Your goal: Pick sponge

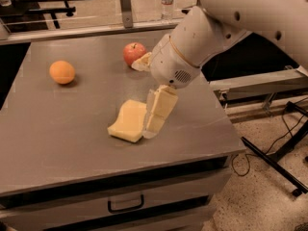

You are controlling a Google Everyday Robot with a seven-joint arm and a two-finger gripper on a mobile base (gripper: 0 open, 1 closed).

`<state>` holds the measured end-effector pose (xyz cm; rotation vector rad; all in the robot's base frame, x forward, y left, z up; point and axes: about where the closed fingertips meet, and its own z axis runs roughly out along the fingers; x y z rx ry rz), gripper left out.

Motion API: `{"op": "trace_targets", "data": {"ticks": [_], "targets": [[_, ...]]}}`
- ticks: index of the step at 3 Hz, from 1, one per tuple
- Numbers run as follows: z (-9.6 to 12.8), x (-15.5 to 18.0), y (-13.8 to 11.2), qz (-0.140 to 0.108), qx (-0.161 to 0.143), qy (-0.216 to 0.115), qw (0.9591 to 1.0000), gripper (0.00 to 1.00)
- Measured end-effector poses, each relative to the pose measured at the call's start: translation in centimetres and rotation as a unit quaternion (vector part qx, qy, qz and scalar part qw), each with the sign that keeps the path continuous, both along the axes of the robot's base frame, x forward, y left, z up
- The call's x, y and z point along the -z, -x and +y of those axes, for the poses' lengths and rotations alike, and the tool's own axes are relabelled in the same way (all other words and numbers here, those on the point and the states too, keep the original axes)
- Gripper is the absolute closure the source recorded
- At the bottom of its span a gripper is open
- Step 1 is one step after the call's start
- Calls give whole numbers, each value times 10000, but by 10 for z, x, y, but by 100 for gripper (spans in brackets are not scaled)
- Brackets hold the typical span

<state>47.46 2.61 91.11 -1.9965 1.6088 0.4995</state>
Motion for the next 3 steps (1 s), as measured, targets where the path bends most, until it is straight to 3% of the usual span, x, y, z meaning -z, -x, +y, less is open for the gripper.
{"op": "trace_targets", "data": {"ticks": [2,3], "targets": [[14,64,-40,521,118,-226,9983,0],[14,64,-40,521,118,-226,9983,0]]}}
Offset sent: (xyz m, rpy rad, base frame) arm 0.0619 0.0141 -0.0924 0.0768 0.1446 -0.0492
